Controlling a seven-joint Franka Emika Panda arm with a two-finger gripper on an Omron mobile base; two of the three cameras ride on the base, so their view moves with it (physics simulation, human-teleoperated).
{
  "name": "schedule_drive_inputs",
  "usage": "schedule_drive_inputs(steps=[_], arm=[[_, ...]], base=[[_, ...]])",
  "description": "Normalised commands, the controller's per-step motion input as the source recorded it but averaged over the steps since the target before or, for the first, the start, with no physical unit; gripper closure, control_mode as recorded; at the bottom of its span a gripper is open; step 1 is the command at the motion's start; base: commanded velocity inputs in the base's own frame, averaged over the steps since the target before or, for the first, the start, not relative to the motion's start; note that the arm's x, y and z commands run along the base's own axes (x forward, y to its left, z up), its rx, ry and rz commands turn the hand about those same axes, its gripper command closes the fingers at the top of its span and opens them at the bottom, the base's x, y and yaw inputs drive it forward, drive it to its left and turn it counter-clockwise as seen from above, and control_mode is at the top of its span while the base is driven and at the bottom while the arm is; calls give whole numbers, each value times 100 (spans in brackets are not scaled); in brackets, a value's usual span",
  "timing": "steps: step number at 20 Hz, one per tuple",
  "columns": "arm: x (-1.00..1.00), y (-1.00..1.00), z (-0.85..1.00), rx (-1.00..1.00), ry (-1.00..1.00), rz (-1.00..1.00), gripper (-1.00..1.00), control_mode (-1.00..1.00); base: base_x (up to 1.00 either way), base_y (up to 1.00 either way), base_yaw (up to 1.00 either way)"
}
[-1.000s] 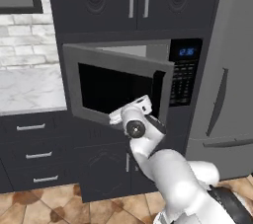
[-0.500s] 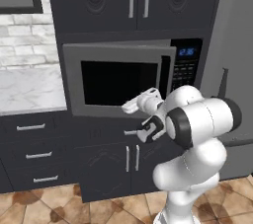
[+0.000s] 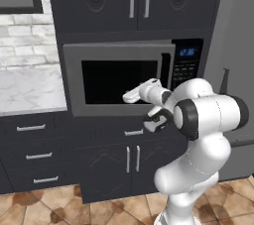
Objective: Close the microwave door.
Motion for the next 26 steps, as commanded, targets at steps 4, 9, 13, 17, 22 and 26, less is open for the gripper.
schedule_drive_inputs(steps=[4, 9, 13, 17, 22, 26], arm=[[56, 0, 68, 12, 20, 0, -100, -100], [69, 0, 46, 8, 40, 0, -100, -100], [73, 0, 51, 6, 40, -2, -100, -100], [67, 0, 63, 6, 36, -3, -100, -100], [46, 0, 37, 6, 28, -1, -100, -100], [13, 0, 0, 0, 12, 0, -100, -100]], base=[[0, 0, 0], [0, 0, 0], [0, 0, 0], [0, 0, 0], [0, 0, 0], [0, 0, 0]])
